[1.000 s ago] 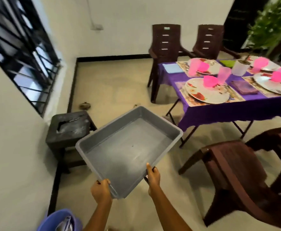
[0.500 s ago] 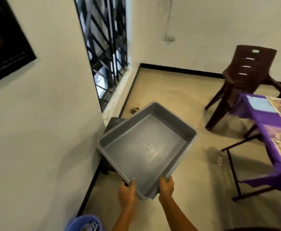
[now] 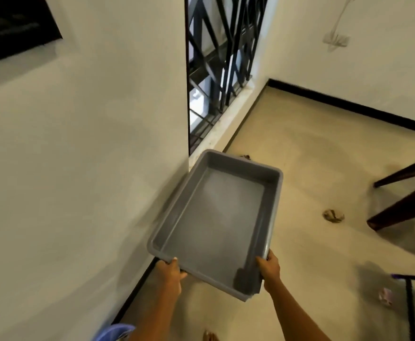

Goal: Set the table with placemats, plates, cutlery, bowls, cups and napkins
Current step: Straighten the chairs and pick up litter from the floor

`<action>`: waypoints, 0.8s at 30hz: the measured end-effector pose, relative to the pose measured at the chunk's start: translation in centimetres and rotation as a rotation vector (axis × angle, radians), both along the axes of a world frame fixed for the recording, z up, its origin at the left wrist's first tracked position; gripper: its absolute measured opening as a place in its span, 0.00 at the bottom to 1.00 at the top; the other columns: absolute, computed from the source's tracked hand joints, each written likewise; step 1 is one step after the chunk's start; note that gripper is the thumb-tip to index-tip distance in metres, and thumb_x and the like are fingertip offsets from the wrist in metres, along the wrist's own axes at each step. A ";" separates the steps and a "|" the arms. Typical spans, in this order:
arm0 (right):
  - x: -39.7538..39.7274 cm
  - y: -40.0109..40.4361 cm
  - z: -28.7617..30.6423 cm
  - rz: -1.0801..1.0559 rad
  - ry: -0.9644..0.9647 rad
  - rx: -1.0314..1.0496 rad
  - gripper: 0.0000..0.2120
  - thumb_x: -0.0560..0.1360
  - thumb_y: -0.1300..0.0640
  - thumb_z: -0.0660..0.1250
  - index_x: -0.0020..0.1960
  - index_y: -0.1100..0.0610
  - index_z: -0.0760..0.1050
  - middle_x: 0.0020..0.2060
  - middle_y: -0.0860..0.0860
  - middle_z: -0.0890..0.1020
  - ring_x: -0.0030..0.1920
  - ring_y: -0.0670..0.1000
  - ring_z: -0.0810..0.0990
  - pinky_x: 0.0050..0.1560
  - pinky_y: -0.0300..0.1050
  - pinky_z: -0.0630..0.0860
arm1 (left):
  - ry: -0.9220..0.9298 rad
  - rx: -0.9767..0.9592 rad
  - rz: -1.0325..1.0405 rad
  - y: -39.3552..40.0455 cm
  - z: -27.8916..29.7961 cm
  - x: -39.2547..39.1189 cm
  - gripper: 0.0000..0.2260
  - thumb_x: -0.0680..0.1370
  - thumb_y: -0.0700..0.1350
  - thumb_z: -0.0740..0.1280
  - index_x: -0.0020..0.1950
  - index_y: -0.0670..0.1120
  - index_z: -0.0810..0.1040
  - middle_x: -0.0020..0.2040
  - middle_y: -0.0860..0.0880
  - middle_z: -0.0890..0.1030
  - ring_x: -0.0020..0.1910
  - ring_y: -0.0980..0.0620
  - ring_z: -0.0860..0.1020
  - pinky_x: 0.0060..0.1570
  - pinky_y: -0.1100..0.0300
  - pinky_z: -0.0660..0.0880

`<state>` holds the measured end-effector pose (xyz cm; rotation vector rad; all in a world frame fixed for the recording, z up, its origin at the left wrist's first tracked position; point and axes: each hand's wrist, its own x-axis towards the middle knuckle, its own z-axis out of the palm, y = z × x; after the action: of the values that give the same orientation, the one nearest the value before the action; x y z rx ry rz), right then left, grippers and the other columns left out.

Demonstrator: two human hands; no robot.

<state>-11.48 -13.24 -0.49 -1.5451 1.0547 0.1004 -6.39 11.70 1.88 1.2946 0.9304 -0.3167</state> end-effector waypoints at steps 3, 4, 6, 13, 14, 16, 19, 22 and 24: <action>2.7 -0.3 -1.7 0.028 0.035 0.024 0.25 0.72 0.64 0.67 0.68 0.56 0.68 0.57 0.57 0.78 0.55 0.60 0.78 0.57 0.63 0.76 | 0.038 0.033 0.061 -0.6 -1.6 1.7 0.16 0.80 0.33 0.60 0.67 0.32 0.67 0.61 0.33 0.74 0.57 0.33 0.75 0.51 0.39 0.75; 3.4 -0.4 -2.2 0.030 0.037 0.039 0.24 0.72 0.64 0.67 0.68 0.57 0.68 0.57 0.57 0.78 0.55 0.60 0.78 0.56 0.63 0.77 | 0.037 0.055 0.077 -0.8 -2.0 2.3 0.14 0.79 0.33 0.60 0.65 0.31 0.67 0.60 0.32 0.75 0.57 0.33 0.75 0.50 0.40 0.76; 4.3 -0.1 -2.8 0.047 0.039 0.049 0.24 0.73 0.64 0.67 0.67 0.57 0.68 0.56 0.56 0.79 0.54 0.59 0.78 0.56 0.61 0.77 | 0.029 0.115 0.115 -0.9 -2.1 3.3 0.13 0.79 0.34 0.61 0.63 0.31 0.69 0.59 0.33 0.75 0.56 0.34 0.76 0.50 0.40 0.76; 6.0 0.9 -4.8 0.131 0.062 0.140 0.24 0.74 0.63 0.68 0.68 0.58 0.66 0.57 0.57 0.78 0.55 0.59 0.78 0.52 0.54 0.78 | 0.095 0.224 0.175 -0.1 -3.7 4.8 0.12 0.78 0.36 0.64 0.60 0.33 0.72 0.57 0.33 0.77 0.54 0.33 0.77 0.47 0.43 0.78; 6.2 0.9 -5.0 0.147 0.056 0.162 0.26 0.74 0.62 0.69 0.69 0.57 0.65 0.58 0.57 0.77 0.55 0.59 0.78 0.52 0.54 0.79 | 0.083 0.226 0.177 0.1 -3.9 5.1 0.12 0.78 0.37 0.64 0.60 0.33 0.72 0.57 0.33 0.77 0.54 0.33 0.77 0.46 0.44 0.77; 6.4 1.0 -5.1 0.195 0.033 0.197 0.29 0.73 0.57 0.71 0.70 0.56 0.64 0.59 0.56 0.77 0.56 0.59 0.78 0.53 0.56 0.80 | 0.052 0.233 0.196 0.4 -4.0 6.0 0.12 0.78 0.37 0.64 0.61 0.33 0.72 0.57 0.34 0.76 0.55 0.34 0.77 0.47 0.46 0.77; 6.7 1.4 -5.2 0.229 -0.001 0.230 0.29 0.72 0.53 0.71 0.69 0.56 0.64 0.59 0.56 0.77 0.57 0.58 0.79 0.55 0.60 0.78 | 0.047 0.260 0.191 0.8 -4.0 7.2 0.14 0.79 0.37 0.63 0.63 0.34 0.71 0.59 0.35 0.76 0.56 0.35 0.76 0.49 0.44 0.77; 6.9 1.5 -5.2 0.221 -0.002 0.216 0.29 0.73 0.53 0.70 0.70 0.57 0.62 0.60 0.57 0.76 0.58 0.59 0.78 0.56 0.60 0.77 | 0.064 0.229 0.164 0.7 -4.3 7.3 0.14 0.79 0.36 0.62 0.64 0.33 0.70 0.60 0.34 0.75 0.57 0.34 0.75 0.51 0.42 0.76; 7.3 1.3 -5.2 0.234 -0.002 0.204 0.30 0.73 0.54 0.70 0.71 0.57 0.61 0.61 0.57 0.75 0.59 0.60 0.77 0.58 0.61 0.76 | 0.086 0.211 0.149 0.7 -4.5 7.4 0.14 0.80 0.36 0.61 0.64 0.33 0.69 0.61 0.34 0.74 0.58 0.34 0.75 0.52 0.42 0.76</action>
<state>-4.23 -11.92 -5.65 -1.4759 0.8314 0.3579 0.99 12.39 -2.66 1.4033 1.1504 -0.1618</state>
